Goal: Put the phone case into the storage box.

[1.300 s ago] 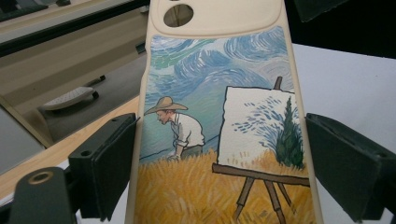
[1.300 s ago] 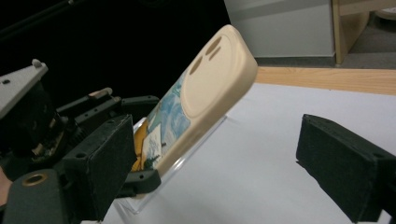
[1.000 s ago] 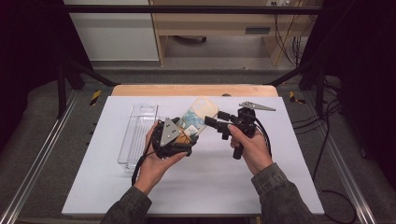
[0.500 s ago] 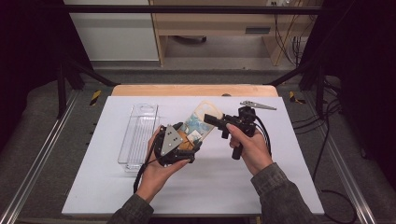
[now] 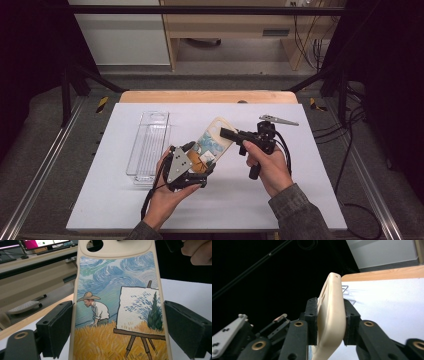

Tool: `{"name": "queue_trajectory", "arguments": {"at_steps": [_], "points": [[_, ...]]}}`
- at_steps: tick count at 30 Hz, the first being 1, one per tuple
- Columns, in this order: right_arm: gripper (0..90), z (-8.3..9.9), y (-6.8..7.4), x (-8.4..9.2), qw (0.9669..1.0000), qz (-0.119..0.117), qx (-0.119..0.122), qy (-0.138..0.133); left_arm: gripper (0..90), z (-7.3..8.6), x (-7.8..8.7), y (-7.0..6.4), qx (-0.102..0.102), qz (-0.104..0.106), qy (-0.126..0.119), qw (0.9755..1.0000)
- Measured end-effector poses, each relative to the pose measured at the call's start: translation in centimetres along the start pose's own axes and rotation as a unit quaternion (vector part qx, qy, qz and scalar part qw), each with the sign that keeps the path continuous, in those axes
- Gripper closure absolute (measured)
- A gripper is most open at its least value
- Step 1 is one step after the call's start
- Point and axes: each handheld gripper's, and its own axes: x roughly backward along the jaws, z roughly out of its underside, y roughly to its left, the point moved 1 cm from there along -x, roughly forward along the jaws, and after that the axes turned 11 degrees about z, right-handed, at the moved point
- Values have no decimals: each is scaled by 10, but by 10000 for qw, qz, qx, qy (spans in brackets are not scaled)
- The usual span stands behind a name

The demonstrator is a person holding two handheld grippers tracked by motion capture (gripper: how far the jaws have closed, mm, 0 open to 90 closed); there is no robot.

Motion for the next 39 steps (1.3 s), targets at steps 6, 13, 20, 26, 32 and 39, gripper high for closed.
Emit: {"name": "queue_trajectory", "arguments": {"at_steps": [6, 13, 20, 26, 32, 39], "points": [[783, 4, 4, 1, 9997, -225, -89, 33, 112, 6, -3, 0, -64, 24, 14, 10000], [796, 7, 11, 3, 9994, -334, -5, 31, 112, 8, -5, -1, -158, -4, 4, 9999], [798, 6, 15, 4, 9992, -385, 136, 17, 111, 8, -5, -1, -156, -12, -13, 9999], [800, 6, 19, 3, 9989, -424, 219, 0, 109, 8, -5, 0, -131, -2, -26, 9999], [801, 5, 23, 1, 9986, -390, 362, 23, 103, 11, -7, 3, -43, 87, -41, 9999], [801, 6, 26, -3, 9978, -290, 592, 20, 68, 13, -8, 6, 36, 154, -75, 9998]]}}
